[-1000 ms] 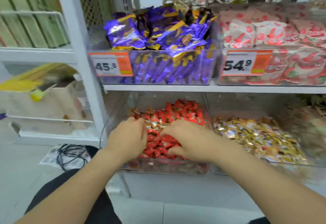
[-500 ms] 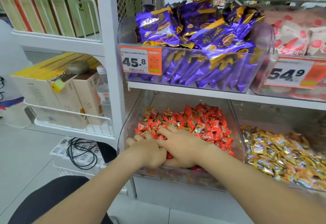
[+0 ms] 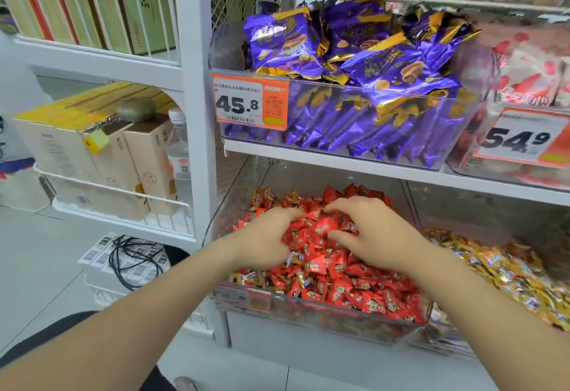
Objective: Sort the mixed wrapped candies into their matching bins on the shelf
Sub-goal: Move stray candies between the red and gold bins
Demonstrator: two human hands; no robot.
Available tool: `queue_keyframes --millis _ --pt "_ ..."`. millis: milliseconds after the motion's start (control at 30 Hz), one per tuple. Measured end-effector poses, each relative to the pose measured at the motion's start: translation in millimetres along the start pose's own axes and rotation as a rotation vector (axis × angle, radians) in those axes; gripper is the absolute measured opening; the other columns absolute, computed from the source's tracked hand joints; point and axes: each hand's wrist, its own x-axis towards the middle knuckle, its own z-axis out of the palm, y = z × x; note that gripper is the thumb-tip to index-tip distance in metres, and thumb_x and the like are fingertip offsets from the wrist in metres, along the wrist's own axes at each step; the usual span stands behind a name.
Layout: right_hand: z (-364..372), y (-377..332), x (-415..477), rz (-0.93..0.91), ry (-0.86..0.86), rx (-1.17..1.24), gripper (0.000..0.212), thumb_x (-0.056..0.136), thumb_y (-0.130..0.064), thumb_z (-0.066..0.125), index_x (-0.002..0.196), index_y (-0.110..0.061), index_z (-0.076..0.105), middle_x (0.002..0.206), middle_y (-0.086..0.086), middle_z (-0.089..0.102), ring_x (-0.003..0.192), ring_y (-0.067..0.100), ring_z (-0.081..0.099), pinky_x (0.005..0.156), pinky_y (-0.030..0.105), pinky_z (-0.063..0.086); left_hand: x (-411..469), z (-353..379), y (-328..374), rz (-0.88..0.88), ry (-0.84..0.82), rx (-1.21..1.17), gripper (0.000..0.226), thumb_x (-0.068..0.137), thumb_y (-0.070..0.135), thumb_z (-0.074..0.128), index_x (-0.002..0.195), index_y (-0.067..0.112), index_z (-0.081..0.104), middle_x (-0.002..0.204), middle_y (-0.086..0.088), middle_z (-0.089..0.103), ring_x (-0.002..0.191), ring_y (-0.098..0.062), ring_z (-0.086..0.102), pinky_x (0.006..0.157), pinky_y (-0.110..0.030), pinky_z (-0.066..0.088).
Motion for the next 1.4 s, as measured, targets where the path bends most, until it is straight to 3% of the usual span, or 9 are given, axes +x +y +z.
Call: queue_keyframes --millis 167,300,433,567,733,933,1100,1200,1400 --pt "13.0 -15.0 -0.5 -0.028 0.146 0.044 0.034 0.089 -0.01 0.061 0.114 -0.029 0.073 0.109 -0.007 0.066 0.106 0.014 0.062 0.098 0.037 0.053 -0.1 0.1 -19.0 -0.017 0.076 0.178 0.054 0.086 0.016 0.079 0.134 0.019 0.054 0.126 -0.003 0.049 0.118 -0.021 0.053 0.1 -0.036 0.05" --pt "28.2 -46.2 2.7 -0.225 0.017 0.169 0.025 0.088 -0.023 0.074 0.113 -0.028 0.072 0.1 -0.016 0.062 0.092 0.001 0.052 0.088 0.022 0.044 0.6 4.1 -18.4 -0.1 0.027 0.319 0.058 0.089 0.037 0.078 0.13 0.01 0.048 0.13 -0.012 0.044 0.126 -0.034 0.046 0.102 -0.043 0.046" --pt "38.3 -53.5 13.7 -0.366 -0.09 -0.022 0.028 0.09 -0.034 0.076 0.116 -0.032 0.066 0.108 -0.012 0.067 0.108 0.015 0.058 0.093 0.041 0.05 -2.7 5.6 -18.7 -0.177 -0.012 0.443 0.078 0.088 0.056 0.075 0.135 0.004 0.041 0.135 -0.016 0.032 0.13 -0.036 0.031 0.11 -0.046 0.042" --pt "36.5 -44.5 26.8 -0.316 -0.115 -0.126 0.036 0.096 -0.048 0.067 0.131 -0.04 0.063 0.117 -0.011 0.067 0.111 0.019 0.058 0.092 0.042 0.049 -0.5 6.1 -23.1 -0.127 -0.002 0.372 0.074 0.087 0.054 0.076 0.134 0.008 0.043 0.133 -0.012 0.033 0.129 -0.033 0.036 0.107 -0.043 0.043" --pt "33.5 -21.6 39.4 -0.147 -0.048 -0.157 0.02 0.102 -0.024 0.06 0.113 -0.034 0.073 0.107 -0.008 0.071 0.106 0.021 0.067 0.091 0.042 0.056 2.8 -0.6 -21.6 -0.136 0.087 0.367 0.04 0.091 0.042 0.064 0.11 0.011 0.046 0.117 -0.01 0.037 0.12 -0.033 0.044 0.093 -0.038 0.042" --pt "29.4 -2.7 36.6 0.098 0.107 0.263 0.012 0.096 -0.028 0.073 0.104 -0.035 0.075 0.09 -0.017 0.075 0.084 0.0 0.068 0.085 0.026 0.05 15.8 -8.0 -31.0 0.036 0.074 0.23 0.07 0.081 -0.005 0.065 0.137 0.023 0.035 0.119 -0.003 0.043 0.1 -0.025 0.057 0.083 -0.046 0.053" --pt "17.5 -4.7 31.3 0.191 0.066 0.6 0.021 0.1 -0.01 0.069 0.112 -0.025 0.078 0.097 -0.006 0.078 0.083 0.009 0.077 0.083 0.033 0.063 23.4 -5.8 -40.9 0.106 0.084 0.158 0.065 0.079 -0.004 0.074 0.119 0.027 0.034 0.102 0.004 0.046 0.083 -0.015 0.05 0.072 -0.04 0.049" --pt "14.0 -4.7 27.1 0.138 0.045 0.377 0.023 0.101 -0.02 0.068 0.12 -0.031 0.078 0.117 -0.018 0.075 0.107 0.002 0.069 0.097 0.022 0.049 27.8 -0.8 -43.3 0.156 0.102 0.158 0.062 0.08 0.008 0.083 0.119 0.029 0.04 0.102 0.004 0.054 0.083 -0.012 0.053 0.074 -0.04 0.052" --pt "21.9 -5.1 26.8 0.084 0.186 -0.008 0.035 0.087 -0.009 0.063 0.109 -0.032 0.077 0.11 -0.007 0.07 0.107 0.021 0.062 0.098 0.043 0.052 35.3 1.2 -44.4 0.135 0.123 0.124 0.044 0.086 0.008 0.079 0.109 0.033 0.052 0.095 0.002 0.059 0.08 -0.015 0.055 0.067 -0.036 0.051"
